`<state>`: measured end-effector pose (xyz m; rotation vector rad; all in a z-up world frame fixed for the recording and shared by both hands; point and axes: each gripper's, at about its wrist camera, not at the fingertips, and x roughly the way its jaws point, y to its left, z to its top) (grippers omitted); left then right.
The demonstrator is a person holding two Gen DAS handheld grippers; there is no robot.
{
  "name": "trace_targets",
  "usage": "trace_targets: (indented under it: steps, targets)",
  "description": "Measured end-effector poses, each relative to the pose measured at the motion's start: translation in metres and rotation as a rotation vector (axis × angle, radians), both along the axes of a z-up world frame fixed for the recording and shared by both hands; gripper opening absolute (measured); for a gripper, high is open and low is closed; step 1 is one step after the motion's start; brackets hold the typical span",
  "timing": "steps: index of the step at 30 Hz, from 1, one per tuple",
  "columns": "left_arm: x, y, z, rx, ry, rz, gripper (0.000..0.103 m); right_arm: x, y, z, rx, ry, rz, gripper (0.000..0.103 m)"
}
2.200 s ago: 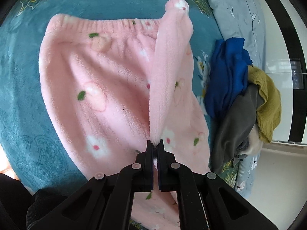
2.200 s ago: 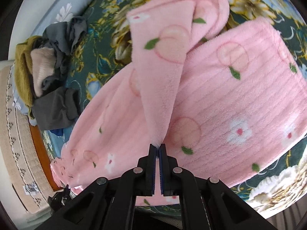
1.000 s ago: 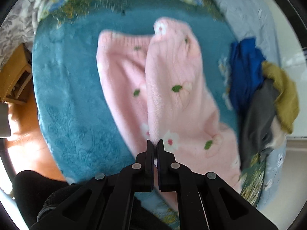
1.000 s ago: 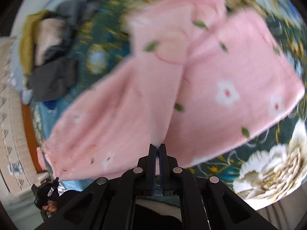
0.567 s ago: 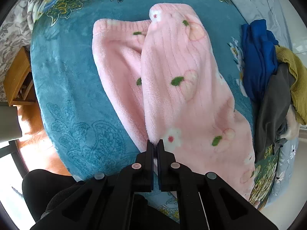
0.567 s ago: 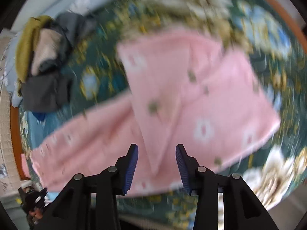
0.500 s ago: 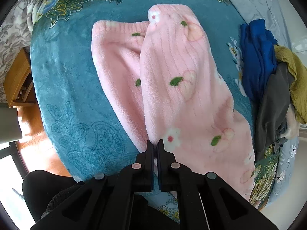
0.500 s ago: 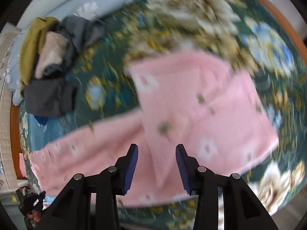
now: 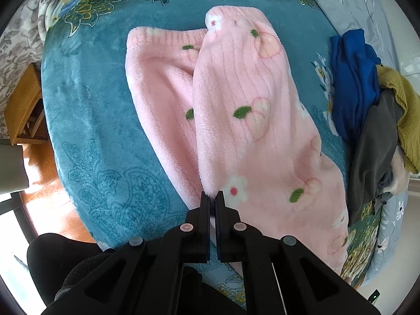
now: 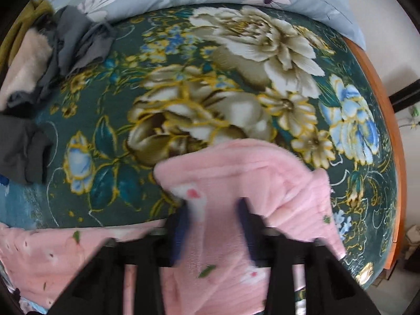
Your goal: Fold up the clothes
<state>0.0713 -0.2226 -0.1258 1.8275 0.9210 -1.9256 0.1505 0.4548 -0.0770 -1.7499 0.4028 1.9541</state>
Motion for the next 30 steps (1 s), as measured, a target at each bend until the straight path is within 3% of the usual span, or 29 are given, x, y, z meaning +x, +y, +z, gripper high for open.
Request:
trace_targets:
  steps: [3, 6, 8, 9, 13, 16, 19, 24, 30]
  targets:
    - [0.000, 0.000, 0.001, 0.012, 0.013, -0.002, 0.003, 0.018, 0.031, 0.034, -0.106, 0.098, -0.101, 0.004]
    - [0.002, -0.002, 0.004, 0.025, 0.041, 0.000, 0.003, 0.062, 0.065, 0.096, -0.227, 0.386, -0.149, 0.004]
    - [0.003, -0.002, 0.005, 0.046, 0.056, 0.006, 0.003, 0.104, 0.089, 0.119, -0.243, 0.547, -0.166, 0.004]
    - [0.002, -0.002, 0.005, 0.054, 0.061, 0.006, 0.003, 0.124, 0.100, 0.110, -0.248, 0.546, -0.208, 0.004]
    - [-0.003, 0.006, 0.007, 0.062, 0.081, -0.022, 0.003, 0.180, 0.121, 0.023, -0.289, 0.329, -0.423, 0.004]
    - [-0.005, 0.008, 0.010, 0.043, 0.079, -0.036, 0.003, 0.204, 0.120, -0.025, -0.347, 0.242, -0.524, 0.004]
    - [0.001, 0.004, 0.010, 0.051, 0.076, -0.019, 0.003, 0.206, 0.120, -0.025, -0.354, 0.256, -0.507, 0.004]
    - [0.000, 0.010, 0.013, 0.037, 0.075, -0.029, 0.003, 0.195, 0.131, 0.010, -0.346, 0.350, -0.471, 0.004]
    - [0.000, 0.019, 0.019, 0.031, 0.090, -0.099, 0.003, 0.204, 0.139, 0.056, -0.203, 0.436, -0.412, 0.000]
